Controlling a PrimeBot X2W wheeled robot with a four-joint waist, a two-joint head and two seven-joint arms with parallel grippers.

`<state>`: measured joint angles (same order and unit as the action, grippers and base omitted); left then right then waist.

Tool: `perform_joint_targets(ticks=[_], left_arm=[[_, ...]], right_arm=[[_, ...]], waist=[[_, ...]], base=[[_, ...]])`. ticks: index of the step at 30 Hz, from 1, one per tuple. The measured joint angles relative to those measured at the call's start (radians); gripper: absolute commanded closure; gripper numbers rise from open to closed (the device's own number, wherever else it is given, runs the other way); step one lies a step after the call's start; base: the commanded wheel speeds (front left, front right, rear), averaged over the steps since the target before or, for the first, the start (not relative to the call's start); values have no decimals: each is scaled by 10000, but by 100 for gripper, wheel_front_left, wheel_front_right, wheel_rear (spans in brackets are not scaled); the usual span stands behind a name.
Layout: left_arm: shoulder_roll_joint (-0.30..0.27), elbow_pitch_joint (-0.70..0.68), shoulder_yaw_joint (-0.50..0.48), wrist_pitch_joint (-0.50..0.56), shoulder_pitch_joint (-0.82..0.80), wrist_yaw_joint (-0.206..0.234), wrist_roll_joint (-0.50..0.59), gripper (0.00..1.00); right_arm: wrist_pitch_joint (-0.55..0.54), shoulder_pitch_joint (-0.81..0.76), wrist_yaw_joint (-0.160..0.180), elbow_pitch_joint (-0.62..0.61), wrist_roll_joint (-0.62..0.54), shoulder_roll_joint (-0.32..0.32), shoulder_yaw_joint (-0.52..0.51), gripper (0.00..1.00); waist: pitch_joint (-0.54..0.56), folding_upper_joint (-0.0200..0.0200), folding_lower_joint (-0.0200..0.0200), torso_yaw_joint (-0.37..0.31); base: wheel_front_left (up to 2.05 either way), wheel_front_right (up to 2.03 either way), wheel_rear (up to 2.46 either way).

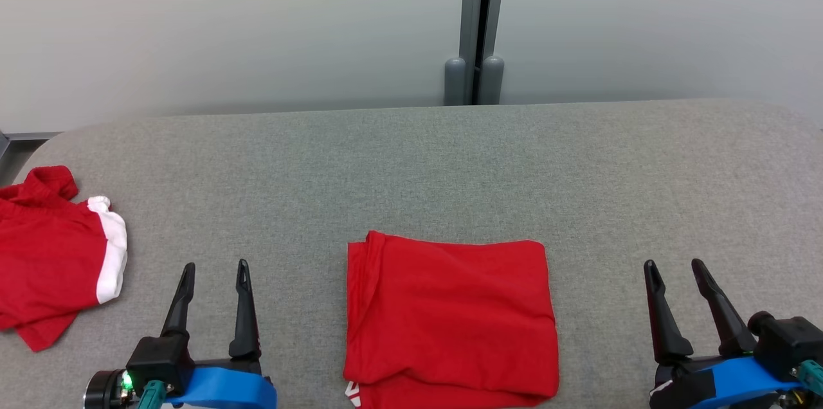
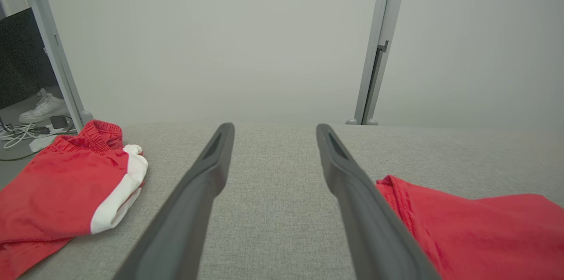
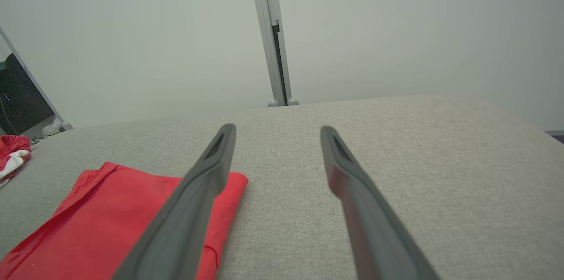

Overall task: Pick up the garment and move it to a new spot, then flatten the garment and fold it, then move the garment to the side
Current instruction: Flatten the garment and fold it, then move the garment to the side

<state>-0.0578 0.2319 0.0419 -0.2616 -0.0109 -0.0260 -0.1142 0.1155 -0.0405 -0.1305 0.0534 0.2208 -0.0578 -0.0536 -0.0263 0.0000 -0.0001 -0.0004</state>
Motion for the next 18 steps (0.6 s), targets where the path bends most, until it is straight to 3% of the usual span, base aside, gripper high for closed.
perform_joint_targets(ticks=[18], left_arm=[[-15, -94, 38, -2, 132, 125, 2, 0]], right_arm=[[-502, -15, 0, -113, -261, 59, 119, 0]], waist=[[-19, 0, 0, 49]], base=[[0, 0, 0]])
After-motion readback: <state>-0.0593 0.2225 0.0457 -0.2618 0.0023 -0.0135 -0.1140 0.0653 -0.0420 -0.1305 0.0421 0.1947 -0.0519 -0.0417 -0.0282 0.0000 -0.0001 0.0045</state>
